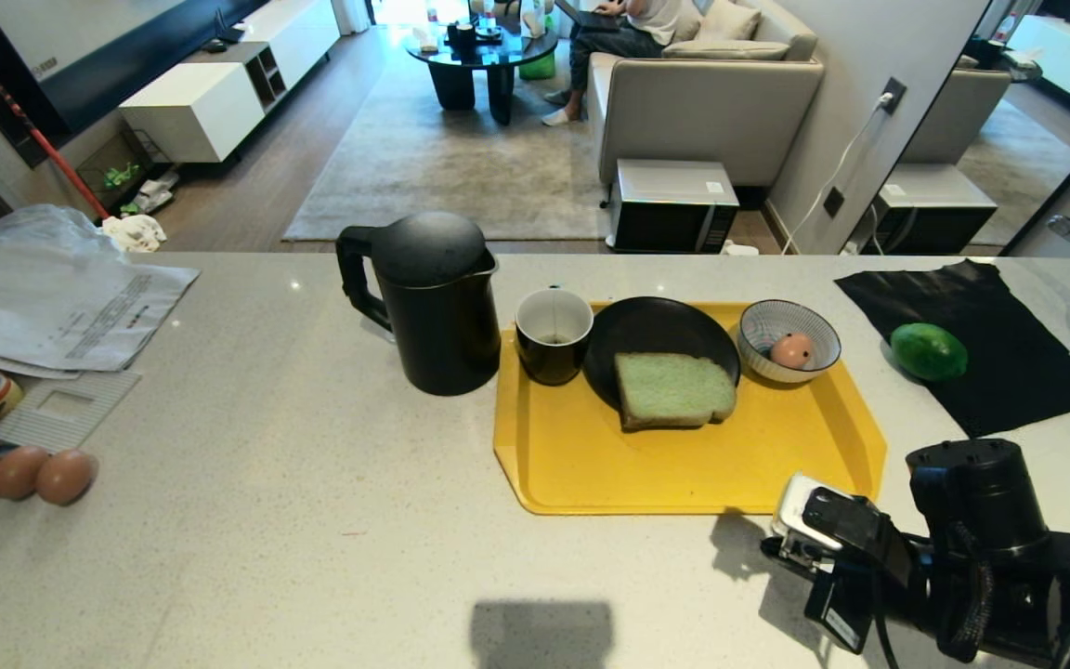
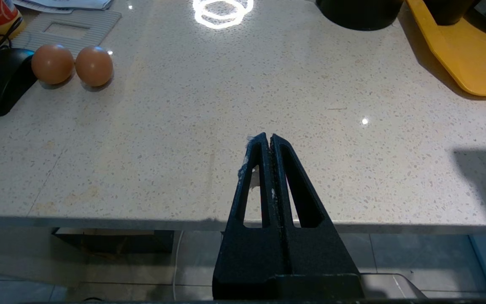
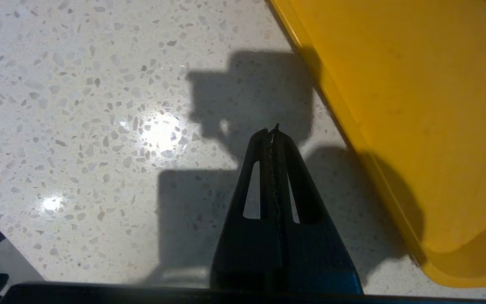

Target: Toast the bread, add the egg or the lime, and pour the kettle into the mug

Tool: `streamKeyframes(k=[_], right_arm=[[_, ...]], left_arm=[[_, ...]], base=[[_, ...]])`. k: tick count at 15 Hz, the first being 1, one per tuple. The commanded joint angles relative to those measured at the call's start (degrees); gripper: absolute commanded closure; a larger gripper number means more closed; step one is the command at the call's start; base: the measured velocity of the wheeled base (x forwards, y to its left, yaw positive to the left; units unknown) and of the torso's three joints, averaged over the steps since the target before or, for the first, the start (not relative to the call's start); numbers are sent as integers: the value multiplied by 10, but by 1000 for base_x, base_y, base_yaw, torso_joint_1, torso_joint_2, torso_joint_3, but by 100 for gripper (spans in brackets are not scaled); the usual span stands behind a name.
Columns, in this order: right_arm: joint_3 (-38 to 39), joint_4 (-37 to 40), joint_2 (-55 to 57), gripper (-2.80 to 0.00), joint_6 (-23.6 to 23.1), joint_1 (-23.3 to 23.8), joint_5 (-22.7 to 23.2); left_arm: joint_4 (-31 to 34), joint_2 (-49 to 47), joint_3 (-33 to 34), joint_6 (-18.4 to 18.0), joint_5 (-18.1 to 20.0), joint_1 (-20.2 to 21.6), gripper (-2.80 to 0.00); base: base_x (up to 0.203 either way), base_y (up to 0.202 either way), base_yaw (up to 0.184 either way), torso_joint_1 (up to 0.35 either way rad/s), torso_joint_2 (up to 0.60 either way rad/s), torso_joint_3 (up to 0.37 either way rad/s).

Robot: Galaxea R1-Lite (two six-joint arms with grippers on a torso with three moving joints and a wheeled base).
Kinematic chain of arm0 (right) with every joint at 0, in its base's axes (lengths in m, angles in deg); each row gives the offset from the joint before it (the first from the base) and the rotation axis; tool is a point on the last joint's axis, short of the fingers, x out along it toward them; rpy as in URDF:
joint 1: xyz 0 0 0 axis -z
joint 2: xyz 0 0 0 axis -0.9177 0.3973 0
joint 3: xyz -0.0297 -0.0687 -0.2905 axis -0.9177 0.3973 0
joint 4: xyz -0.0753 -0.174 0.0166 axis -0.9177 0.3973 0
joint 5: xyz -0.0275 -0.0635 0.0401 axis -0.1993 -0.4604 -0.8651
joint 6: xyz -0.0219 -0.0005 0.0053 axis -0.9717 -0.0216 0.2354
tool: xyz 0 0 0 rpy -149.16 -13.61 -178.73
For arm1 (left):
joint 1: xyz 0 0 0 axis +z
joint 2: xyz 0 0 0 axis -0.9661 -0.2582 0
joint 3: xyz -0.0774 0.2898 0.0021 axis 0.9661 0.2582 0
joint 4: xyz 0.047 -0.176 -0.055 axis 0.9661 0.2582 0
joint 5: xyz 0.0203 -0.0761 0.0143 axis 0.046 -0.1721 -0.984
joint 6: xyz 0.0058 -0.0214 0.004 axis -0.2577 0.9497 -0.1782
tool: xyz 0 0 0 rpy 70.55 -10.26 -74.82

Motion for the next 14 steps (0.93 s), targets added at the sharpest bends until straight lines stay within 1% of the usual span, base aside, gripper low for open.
streamKeyframes(k=[1, 4, 6, 7, 10, 12, 14], right_arm=[[-1, -2, 7, 0, -2, -7, -1], [-2, -6, 22, 0, -1, -17, -12], [-3, -27, 33, 0, 0, -26, -15], [-5, -38, 37, 0, 0, -33, -25], [-14, -65, 47, 0, 20, -55, -35], [-15, -65, 47, 0, 22, -57, -45], [-16, -66, 45, 0, 26, -57, -46]], left_arm=[[0, 0, 10, 0, 0, 0, 0], [0, 0, 10, 0, 0, 0, 0], [0, 0, 10, 0, 0, 0, 0], [0, 0, 10, 0, 0, 0, 0], [0, 0, 10, 0, 0, 0, 0], [0, 0, 10, 0, 0, 0, 0], [0, 0, 10, 0, 0, 0, 0]], base=[[0, 0, 0, 0, 0, 0], [0, 0, 0, 0, 0, 0], [0, 0, 0, 0, 0, 0], [0, 0, 0, 0, 0, 0], [0, 0, 0, 0, 0, 0], [0, 0, 0, 0, 0, 0], [0, 0, 0, 0, 0, 0]])
